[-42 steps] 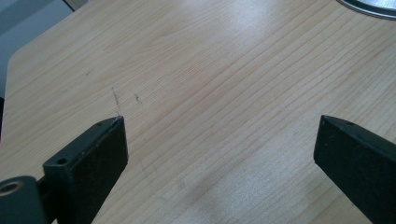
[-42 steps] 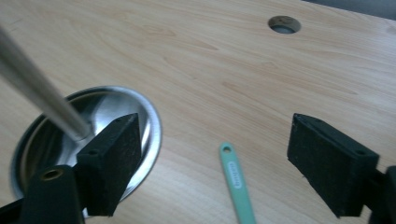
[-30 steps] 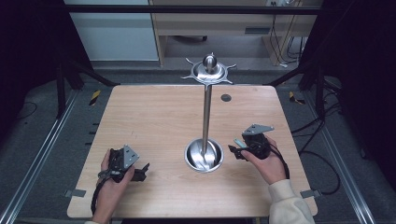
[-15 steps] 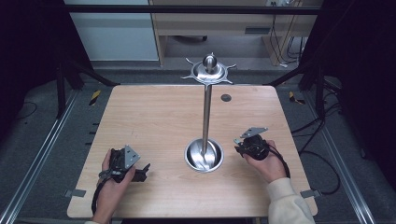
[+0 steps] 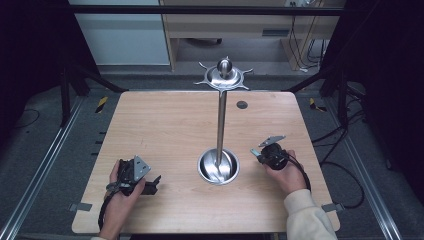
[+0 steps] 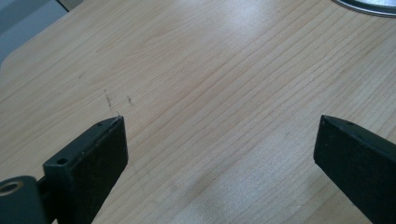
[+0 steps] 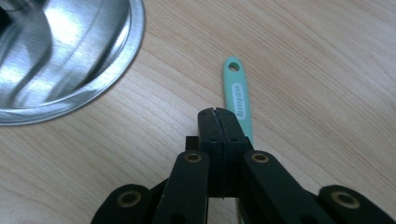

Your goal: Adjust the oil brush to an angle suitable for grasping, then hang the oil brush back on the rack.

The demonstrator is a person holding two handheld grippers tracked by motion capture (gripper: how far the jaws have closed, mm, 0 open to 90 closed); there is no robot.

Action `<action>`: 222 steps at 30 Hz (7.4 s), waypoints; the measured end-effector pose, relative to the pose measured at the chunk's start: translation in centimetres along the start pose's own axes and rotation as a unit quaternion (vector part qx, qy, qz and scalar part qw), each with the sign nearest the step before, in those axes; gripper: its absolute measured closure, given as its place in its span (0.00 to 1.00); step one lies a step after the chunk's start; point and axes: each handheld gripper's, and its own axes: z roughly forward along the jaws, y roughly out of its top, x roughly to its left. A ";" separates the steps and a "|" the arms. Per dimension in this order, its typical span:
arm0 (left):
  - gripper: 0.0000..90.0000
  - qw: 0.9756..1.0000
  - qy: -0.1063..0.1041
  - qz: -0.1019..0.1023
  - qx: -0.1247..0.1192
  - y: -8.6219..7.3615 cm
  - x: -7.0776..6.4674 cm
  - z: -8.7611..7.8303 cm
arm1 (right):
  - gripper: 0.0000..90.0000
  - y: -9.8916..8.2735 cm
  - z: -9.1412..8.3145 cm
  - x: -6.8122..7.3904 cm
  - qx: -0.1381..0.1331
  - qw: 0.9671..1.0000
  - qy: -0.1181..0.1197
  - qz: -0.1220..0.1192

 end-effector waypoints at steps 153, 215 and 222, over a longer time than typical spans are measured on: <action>0.03 1.000 0.004 -0.002 -0.001 -0.2 0.0 -0.3 | 0.92 4.4 -21.5 -1.6 -0.206 0.977 0.054 0.031; 0.03 1.000 0.005 0.002 0.004 -0.2 -0.1 -0.3 | 0.91 5.4 -23.7 3.3 -0.304 0.946 0.113 -0.017; 0.03 1.000 0.002 0.005 0.005 -0.2 -0.2 -0.3 | 0.91 6.0 -23.6 3.6 -0.305 0.945 0.117 -0.022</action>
